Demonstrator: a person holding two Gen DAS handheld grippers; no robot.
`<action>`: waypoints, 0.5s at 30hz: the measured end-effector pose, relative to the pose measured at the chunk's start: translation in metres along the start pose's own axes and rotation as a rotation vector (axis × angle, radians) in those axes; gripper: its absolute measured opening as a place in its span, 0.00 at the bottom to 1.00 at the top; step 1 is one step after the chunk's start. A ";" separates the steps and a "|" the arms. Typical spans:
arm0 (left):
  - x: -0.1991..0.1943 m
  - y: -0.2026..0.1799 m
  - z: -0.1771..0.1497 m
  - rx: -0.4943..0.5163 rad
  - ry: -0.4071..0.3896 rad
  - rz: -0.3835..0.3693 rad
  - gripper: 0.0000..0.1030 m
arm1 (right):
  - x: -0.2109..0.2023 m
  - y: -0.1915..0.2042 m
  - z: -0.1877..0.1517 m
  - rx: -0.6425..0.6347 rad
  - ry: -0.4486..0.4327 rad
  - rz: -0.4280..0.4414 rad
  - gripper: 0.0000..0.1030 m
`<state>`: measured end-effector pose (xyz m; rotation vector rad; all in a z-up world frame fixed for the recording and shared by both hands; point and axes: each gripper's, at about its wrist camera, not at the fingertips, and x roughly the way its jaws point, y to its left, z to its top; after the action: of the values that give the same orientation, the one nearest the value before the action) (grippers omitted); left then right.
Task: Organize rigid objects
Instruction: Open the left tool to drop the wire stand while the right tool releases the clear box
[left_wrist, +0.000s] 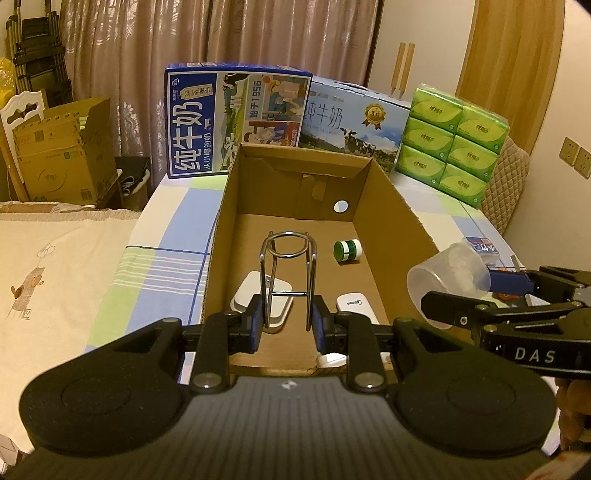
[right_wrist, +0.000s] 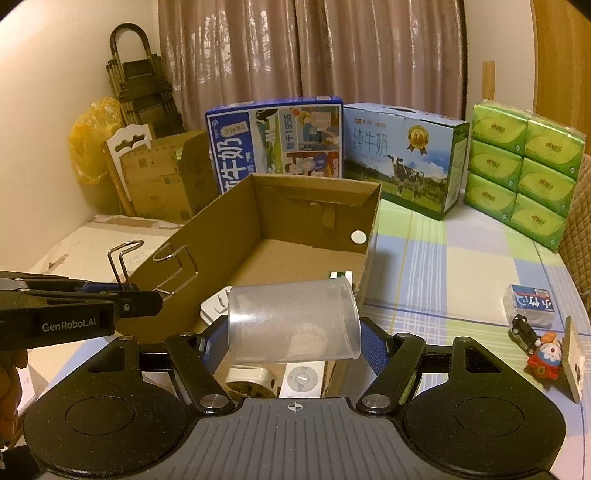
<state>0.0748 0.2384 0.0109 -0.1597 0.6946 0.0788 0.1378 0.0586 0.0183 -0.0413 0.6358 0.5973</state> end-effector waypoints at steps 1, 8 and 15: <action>0.001 0.000 0.000 0.001 0.001 0.002 0.22 | 0.001 0.000 0.000 -0.001 -0.001 0.000 0.67; 0.007 -0.001 0.000 0.008 0.008 0.002 0.22 | 0.005 0.002 0.002 -0.001 -0.001 0.001 0.67; 0.008 -0.001 0.000 0.008 0.007 0.005 0.22 | 0.005 0.002 0.002 -0.001 -0.001 0.002 0.67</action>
<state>0.0809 0.2374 0.0062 -0.1505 0.7027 0.0801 0.1410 0.0631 0.0180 -0.0410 0.6347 0.6000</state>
